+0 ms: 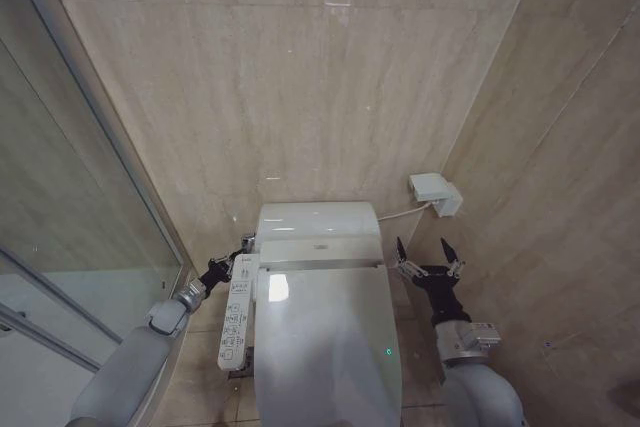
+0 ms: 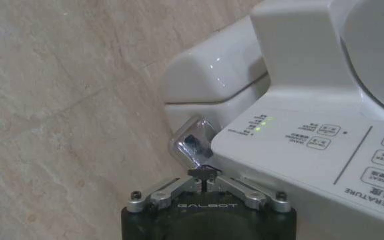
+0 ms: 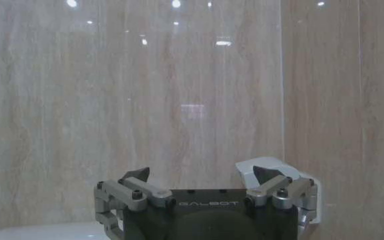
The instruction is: Open the toilet lid, clean the toilet bowl with a toilet brush, close the toilet lid, and flush.
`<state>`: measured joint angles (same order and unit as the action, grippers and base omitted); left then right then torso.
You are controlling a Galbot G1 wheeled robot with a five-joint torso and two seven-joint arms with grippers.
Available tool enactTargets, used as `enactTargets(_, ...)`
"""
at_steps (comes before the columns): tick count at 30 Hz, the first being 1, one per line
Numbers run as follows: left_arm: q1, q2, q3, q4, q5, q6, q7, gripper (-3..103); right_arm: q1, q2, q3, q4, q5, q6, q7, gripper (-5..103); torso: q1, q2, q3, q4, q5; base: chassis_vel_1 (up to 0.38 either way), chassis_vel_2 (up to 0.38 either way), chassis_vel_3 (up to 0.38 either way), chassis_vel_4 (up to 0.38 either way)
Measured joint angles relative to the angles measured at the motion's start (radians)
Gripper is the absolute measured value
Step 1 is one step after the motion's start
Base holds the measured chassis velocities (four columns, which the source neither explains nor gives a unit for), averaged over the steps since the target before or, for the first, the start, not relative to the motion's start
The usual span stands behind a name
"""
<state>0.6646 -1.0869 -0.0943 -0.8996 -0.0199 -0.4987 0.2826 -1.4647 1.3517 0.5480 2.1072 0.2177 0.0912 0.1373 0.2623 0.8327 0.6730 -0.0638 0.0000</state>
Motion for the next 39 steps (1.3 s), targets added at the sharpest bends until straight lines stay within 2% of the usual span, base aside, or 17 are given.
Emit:
enactTargets(12,0.083,0.004,-0.059,-0.050,-0.037,0.000,-0.029,0,0.000,0.000,0.000,0.000,0.000,0.000,0.000,100,0.000,0.000,0.000,-0.0006,-0.0009,0.000,0.000,0.000,0.000)
enactTargets(15,0.149,0.023,-0.115,-0.092,-0.073,-0.002,-0.055,0,0.000,0.000,0.000,0.000,0.000,0.000,0.000,100,0.000,0.000,0.000,0.0002,-0.0006,0.000,0.000,0.000,0.000)
enactTargets(22,0.204,0.037,-0.205,-0.147,-0.099,-0.003,-0.107,0,0.000,0.000,0.000,0.000,0.000,0.000,0.000,100,0.000,0.000,0.000,0.0005,-0.0004,0.000,0.000,0.000,0.000)
enactTargets(26,0.228,0.044,-0.252,-0.230,-0.170,0.041,-0.191,0,0.000,0.000,0.000,0.000,0.000,0.000,0.000,100,0.000,0.000,0.000,0.0002,-0.0001,0.000,0.000,0.000,0.000)
enactTargets(27,0.228,0.044,-0.252,-0.230,-0.170,0.041,-0.191,0,0.000,0.000,0.000,0.000,0.000,0.000,0.000,100,0.000,0.000,0.000,0.0002,-0.0001,0.000,0.000,0.000,0.000)
enactTargets(29,0.248,0.033,-0.285,-0.319,-0.239,0.091,-0.231,0,0.000,0.000,0.000,0.000,0.000,0.000,0.000,100,0.000,0.000,0.000,0.0000,0.0001,0.000,0.000,0.000,0.000)
enactTargets(30,0.259,0.025,-0.301,-0.358,-0.267,0.113,-0.239,11,0.000,0.000,0.000,0.000,0.000,0.000,0.000,100,0.000,0.000,0.000,0.0001,0.0002,0.000,0.000,0.000,0.000)
enactTargets(31,0.259,0.025,-0.301,-0.358,-0.267,0.113,-0.239,11,0.000,0.000,0.000,0.000,0.000,0.000,0.000,100,0.000,0.000,0.000,0.0001,0.0002,0.000,0.000,0.000,0.000)
enactTargets(33,0.289,0.004,-0.335,-0.443,-0.319,0.163,-0.254,11,0.000,0.000,0.000,0.000,0.000,0.000,0.000,100,0.000,0.000,0.000,0.0000,0.0001,0.000,0.000,0.000,0.000)
enactTargets(34,0.289,0.004,-0.335,-0.443,-0.319,0.163,-0.254,11,0.000,0.000,0.000,0.000,0.000,0.000,0.000,100,0.000,0.000,0.000,0.0000,0.0001,0.000,0.000,0.000,0.000)
enactTargets(37,0.348,-0.026,-0.385,-0.570,-0.371,0.237,-0.270,11,0.000,0.000,0.000,0.000,0.000,0.000,0.000,100,0.000,0.000,0.000,0.0001,0.0003,0.000,0.000,0.000,0.000)
enactTargets(38,0.367,-0.032,-0.397,-0.598,-0.376,0.249,-0.272,38,0.000,0.000,0.000,0.000,0.000,0.000,0.000,100,0.000,0.000,0.000,0.0001,0.0002,0.000,0.000,0.000,0.000)
enactTargets(39,0.367,-0.032,-0.397,-0.598,-0.376,0.249,-0.272,38,0.000,0.000,0.000,0.000,0.000,0.000,0.000,100,0.000,0.000,0.000,0.0001,0.0002,0.000,0.000,0.000,0.000)
